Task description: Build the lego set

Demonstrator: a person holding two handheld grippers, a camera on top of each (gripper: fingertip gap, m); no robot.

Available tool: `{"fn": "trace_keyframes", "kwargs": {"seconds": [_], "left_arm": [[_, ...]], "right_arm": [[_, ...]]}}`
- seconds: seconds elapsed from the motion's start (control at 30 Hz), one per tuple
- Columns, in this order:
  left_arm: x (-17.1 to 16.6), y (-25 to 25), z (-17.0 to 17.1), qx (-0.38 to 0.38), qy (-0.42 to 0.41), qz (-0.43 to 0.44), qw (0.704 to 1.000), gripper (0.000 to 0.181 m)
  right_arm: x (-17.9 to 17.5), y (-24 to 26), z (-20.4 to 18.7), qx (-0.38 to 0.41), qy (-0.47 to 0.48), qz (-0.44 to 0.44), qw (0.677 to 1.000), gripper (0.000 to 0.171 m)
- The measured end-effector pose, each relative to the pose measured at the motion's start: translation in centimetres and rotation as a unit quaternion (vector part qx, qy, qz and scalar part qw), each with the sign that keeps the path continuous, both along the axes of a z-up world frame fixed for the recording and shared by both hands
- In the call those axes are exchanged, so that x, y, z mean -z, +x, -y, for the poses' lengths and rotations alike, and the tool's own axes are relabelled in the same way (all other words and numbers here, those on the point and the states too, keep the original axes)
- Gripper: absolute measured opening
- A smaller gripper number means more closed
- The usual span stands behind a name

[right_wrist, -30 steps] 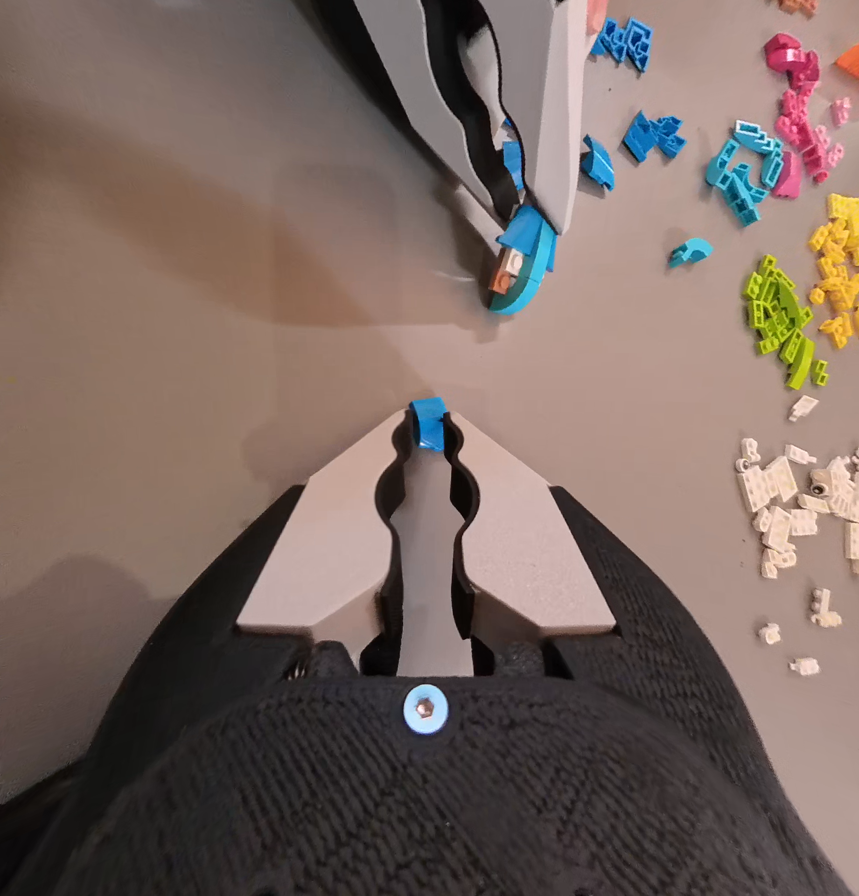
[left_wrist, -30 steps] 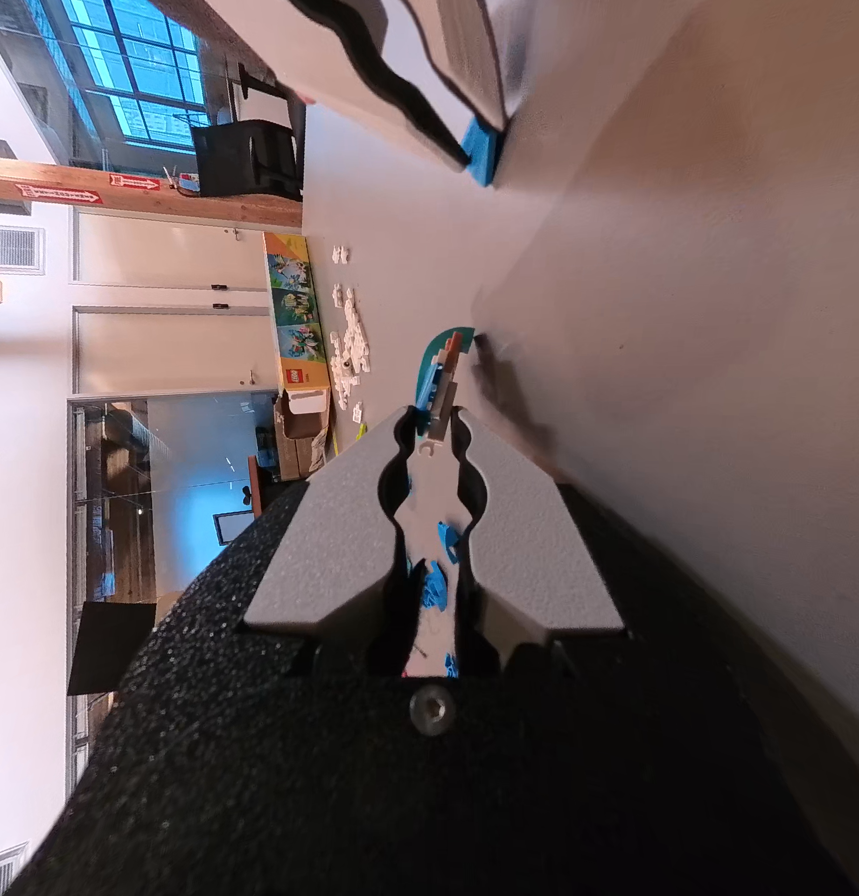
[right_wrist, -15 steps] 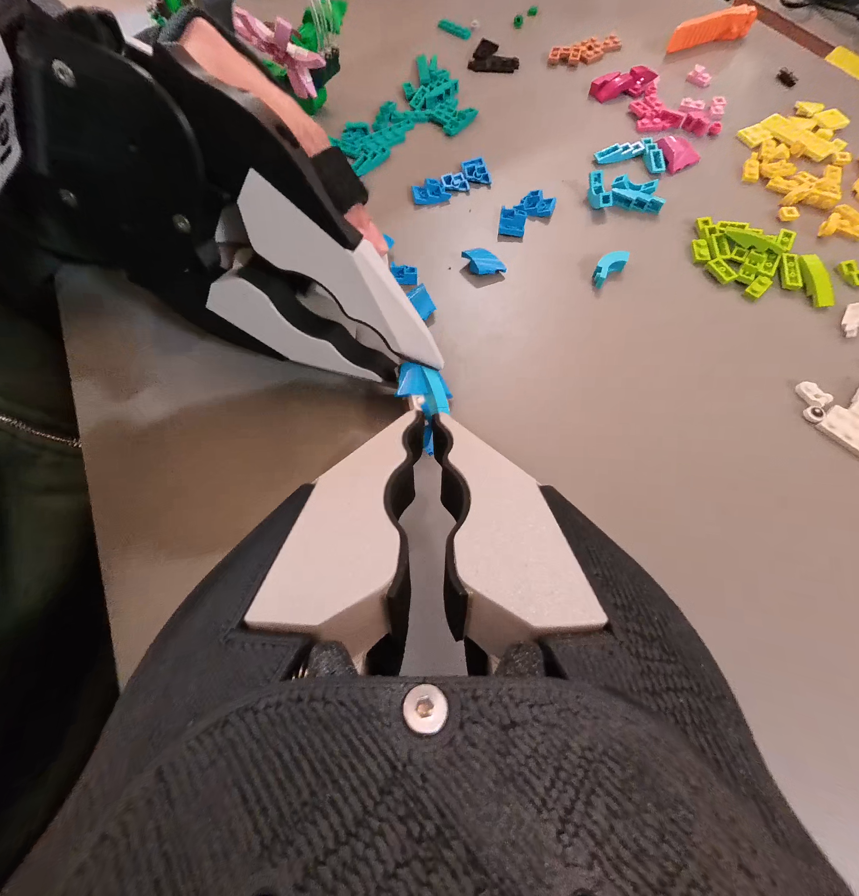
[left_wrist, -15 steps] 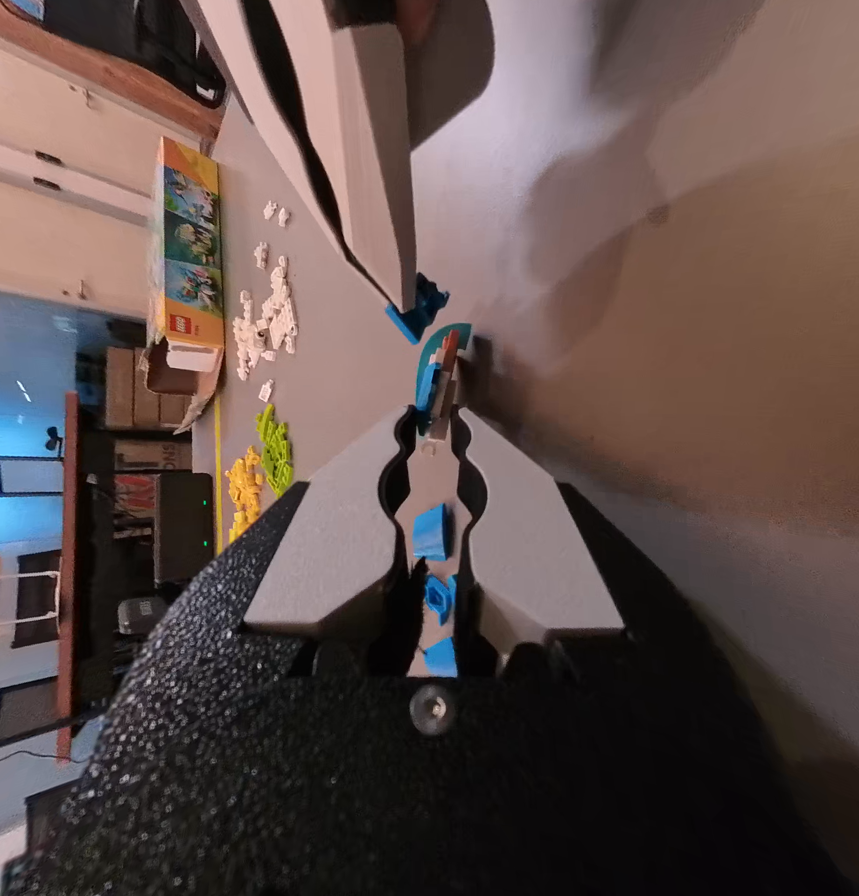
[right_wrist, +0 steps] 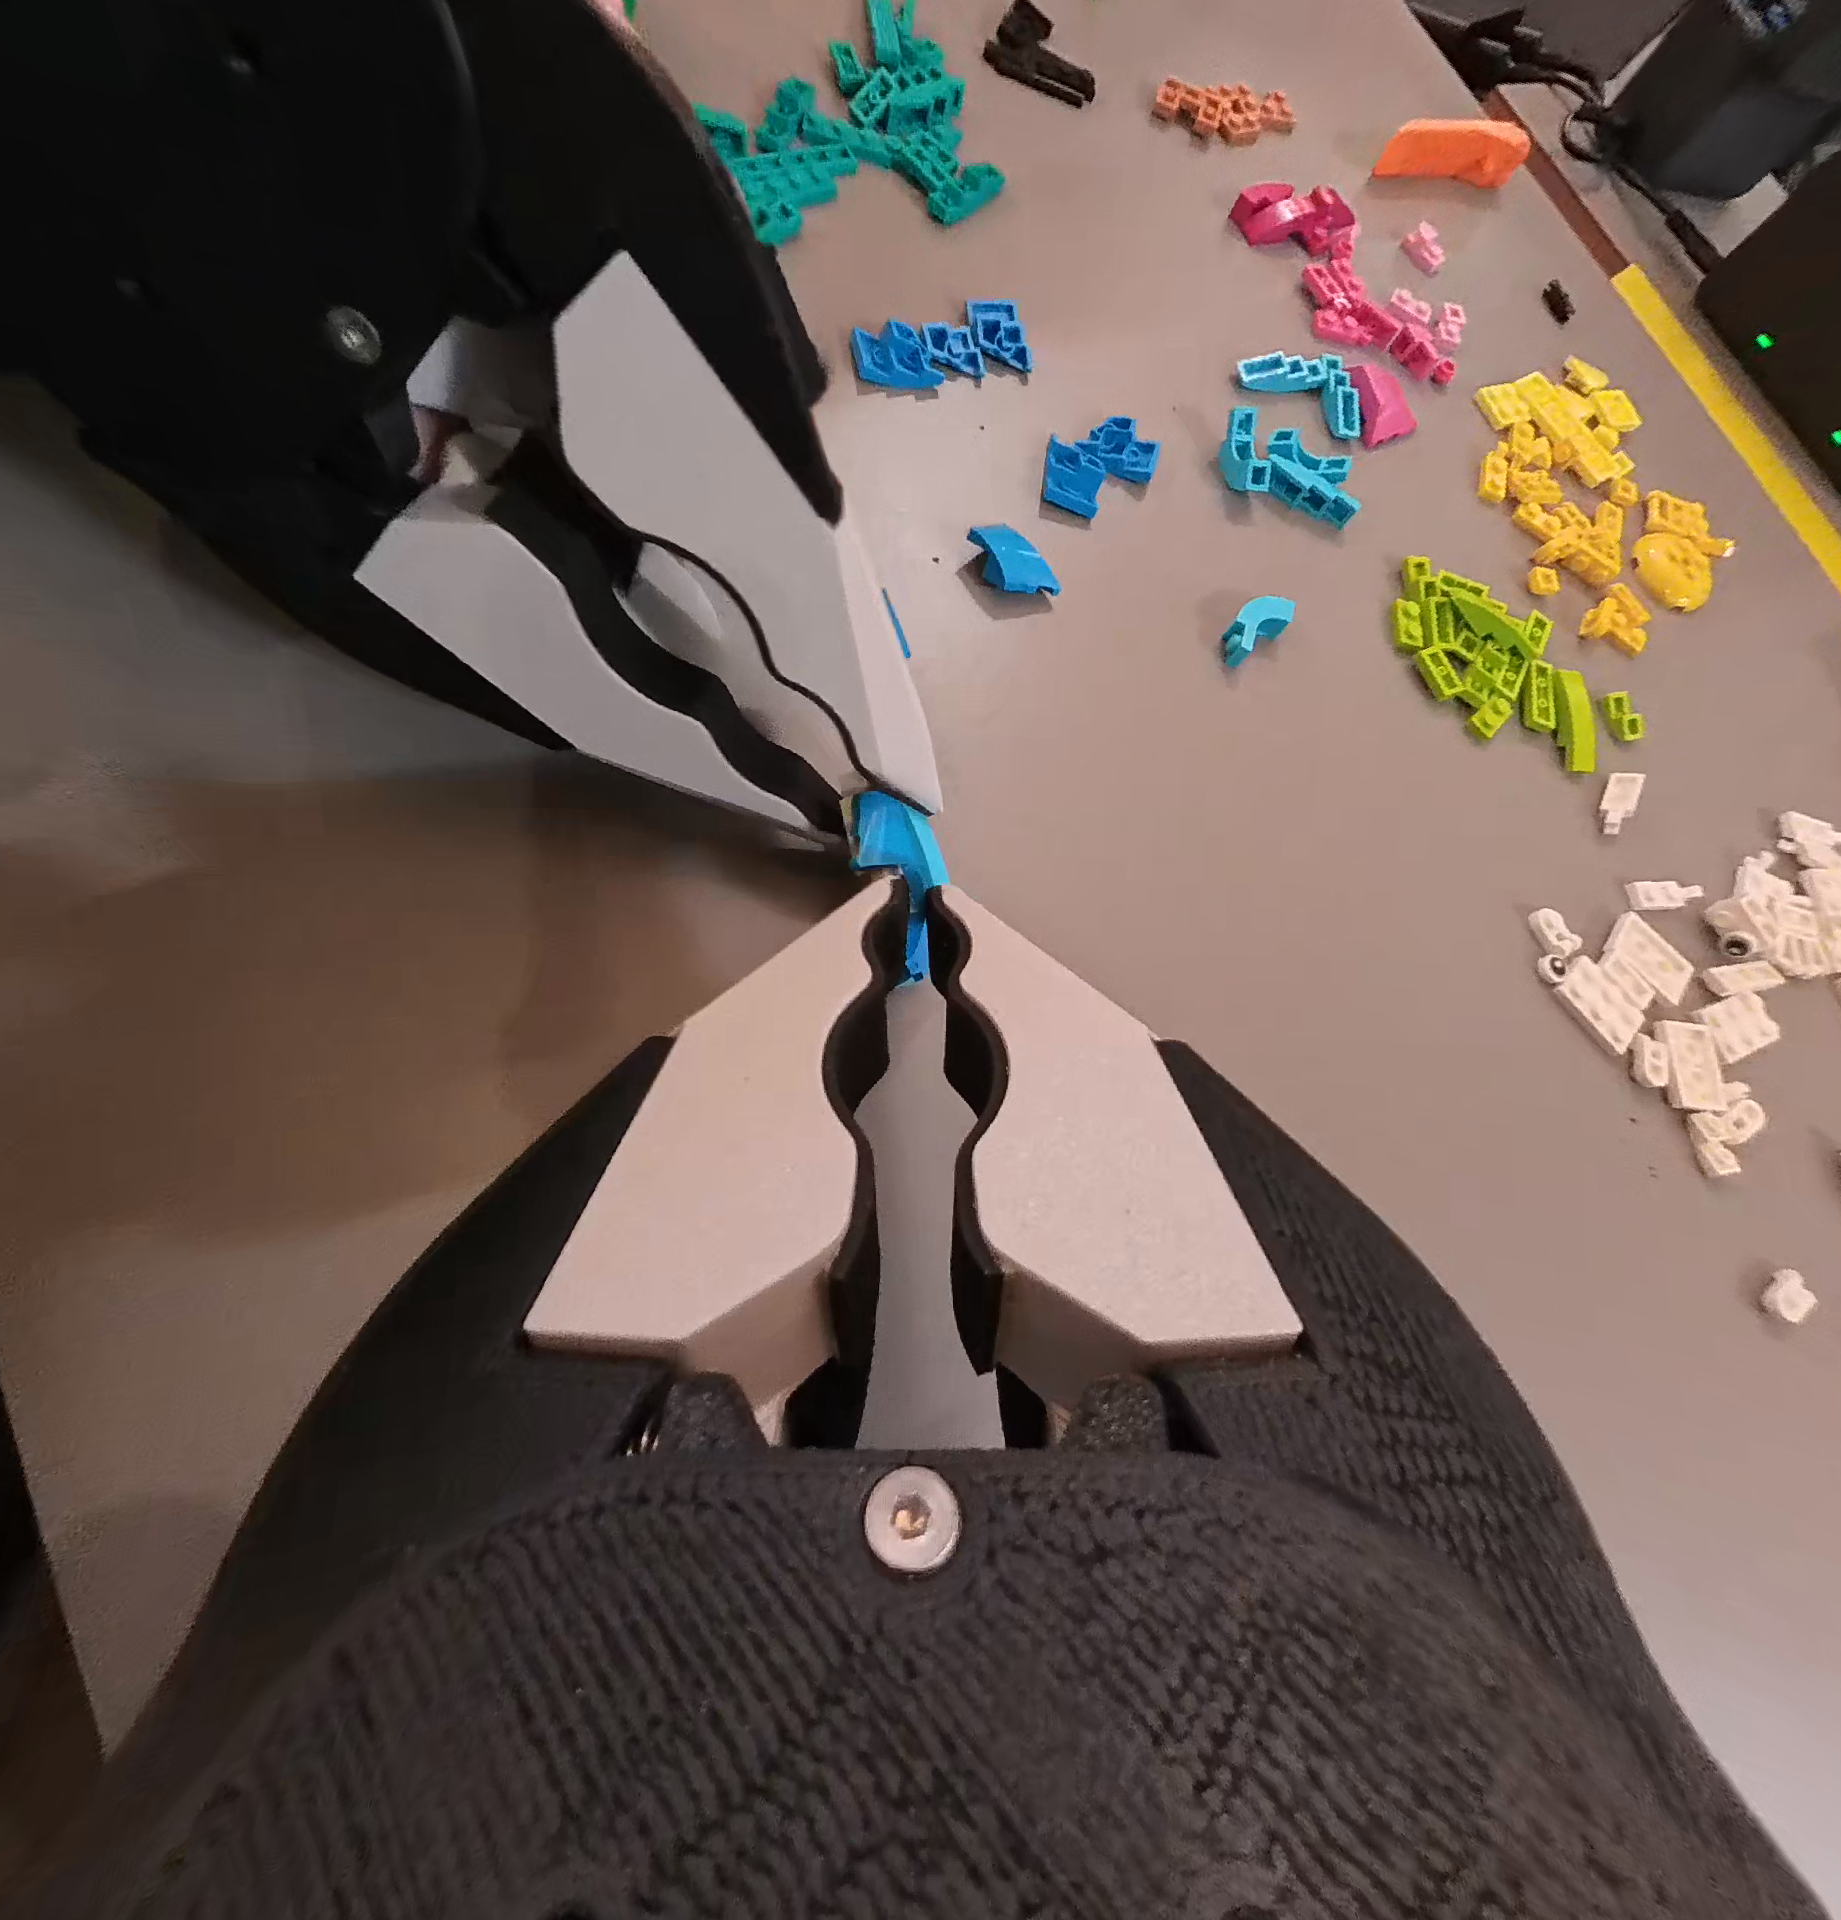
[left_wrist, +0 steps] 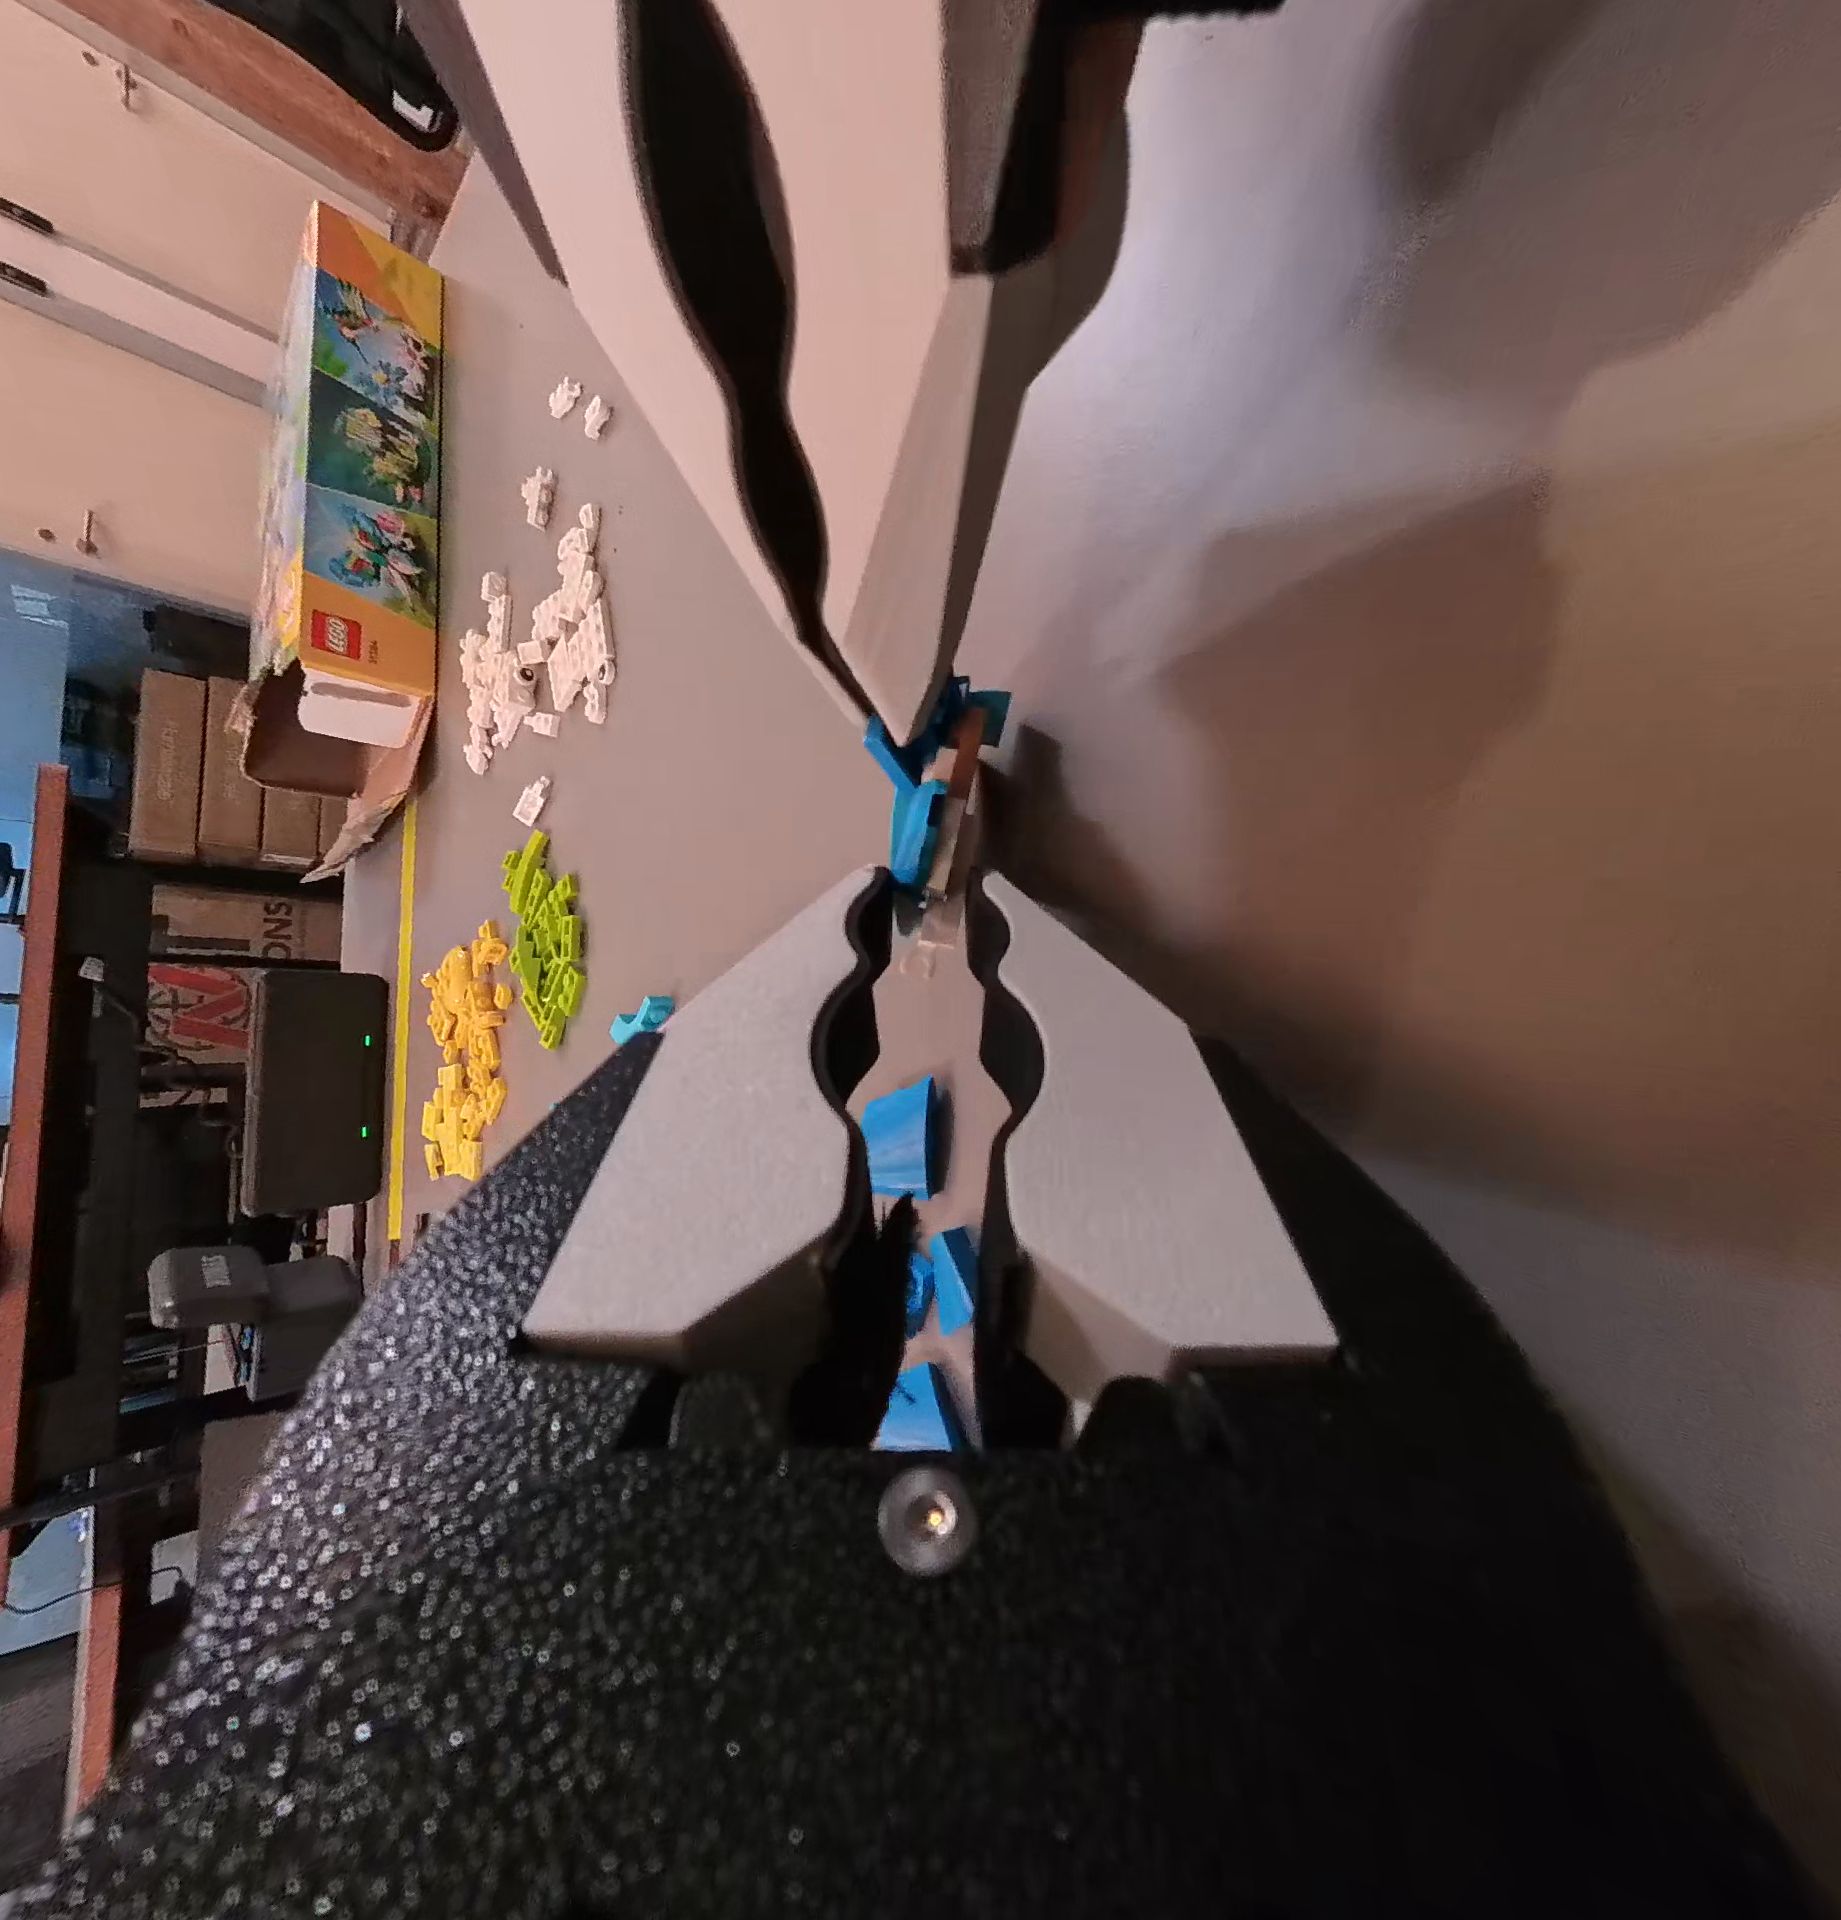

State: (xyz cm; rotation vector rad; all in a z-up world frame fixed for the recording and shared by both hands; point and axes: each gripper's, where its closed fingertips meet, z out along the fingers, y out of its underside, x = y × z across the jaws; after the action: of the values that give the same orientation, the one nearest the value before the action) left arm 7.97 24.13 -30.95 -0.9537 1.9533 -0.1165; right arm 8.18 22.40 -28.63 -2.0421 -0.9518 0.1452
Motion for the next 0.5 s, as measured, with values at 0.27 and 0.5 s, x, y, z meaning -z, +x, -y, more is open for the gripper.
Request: {"fn": "trace_keyframes", "kwargs": {"seconds": [0.27, 0.5], "left_arm": [[0.05, -0.05, -0.01, -0.012, -0.017, -0.001, 1.000, 0.012], [0.06, -0.05, 0.02, -0.013, -0.021, -0.001, 1.000, 0.012]], "right_arm": [[0.40, -0.81, 0.54, -0.016, 0.003, 0.039, 0.999, 0.005], [0.88, -0.98, 0.47, -0.023, 0.012, 0.065, 0.998, 0.019]]}}
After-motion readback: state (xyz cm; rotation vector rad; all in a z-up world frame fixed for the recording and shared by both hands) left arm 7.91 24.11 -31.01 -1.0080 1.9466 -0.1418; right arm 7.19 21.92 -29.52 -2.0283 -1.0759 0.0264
